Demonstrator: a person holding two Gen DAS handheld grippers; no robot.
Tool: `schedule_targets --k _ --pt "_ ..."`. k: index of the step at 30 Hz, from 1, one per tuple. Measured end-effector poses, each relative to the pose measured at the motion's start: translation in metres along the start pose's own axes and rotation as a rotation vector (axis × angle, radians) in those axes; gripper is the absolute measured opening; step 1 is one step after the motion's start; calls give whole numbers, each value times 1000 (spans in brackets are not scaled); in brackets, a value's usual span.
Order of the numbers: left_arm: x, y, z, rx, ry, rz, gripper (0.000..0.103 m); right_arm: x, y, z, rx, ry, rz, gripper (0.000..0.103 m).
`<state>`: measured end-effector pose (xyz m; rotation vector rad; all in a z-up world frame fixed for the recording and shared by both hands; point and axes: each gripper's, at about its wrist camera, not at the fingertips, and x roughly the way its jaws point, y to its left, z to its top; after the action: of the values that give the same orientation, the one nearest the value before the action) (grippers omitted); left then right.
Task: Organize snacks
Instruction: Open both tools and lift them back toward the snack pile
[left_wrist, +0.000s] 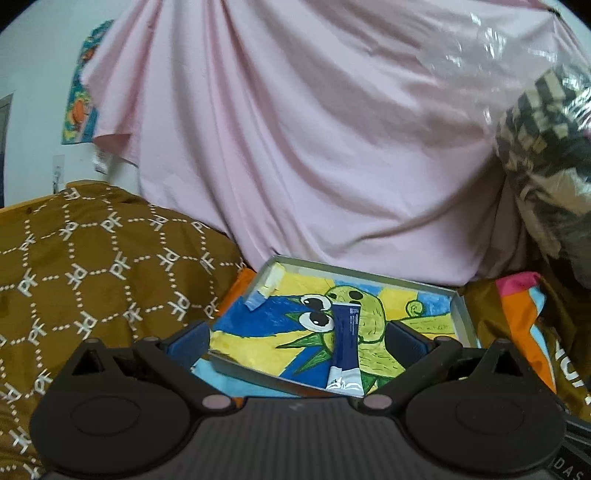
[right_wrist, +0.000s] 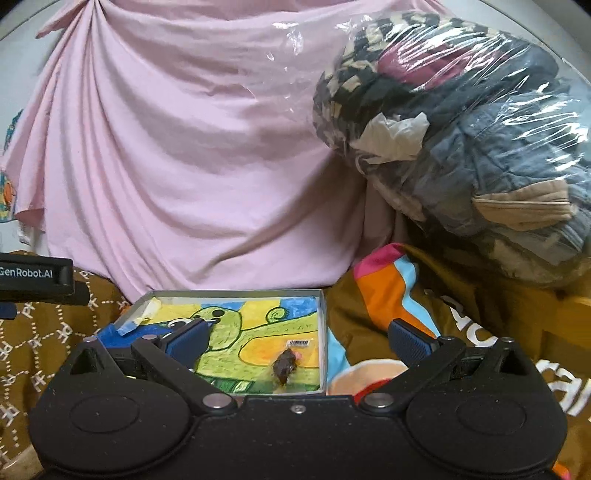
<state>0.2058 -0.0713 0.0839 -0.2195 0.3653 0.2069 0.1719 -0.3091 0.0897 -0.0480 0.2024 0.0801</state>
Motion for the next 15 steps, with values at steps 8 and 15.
schedule_targets --k 8,15 --pt "-35 28 -18 -29 21 -5 103 -43 7 -10 -30 -27 -7 102" --pt "-57 62 -42 -17 40 9 103 -77 14 -27 -59 -21 -12 102"
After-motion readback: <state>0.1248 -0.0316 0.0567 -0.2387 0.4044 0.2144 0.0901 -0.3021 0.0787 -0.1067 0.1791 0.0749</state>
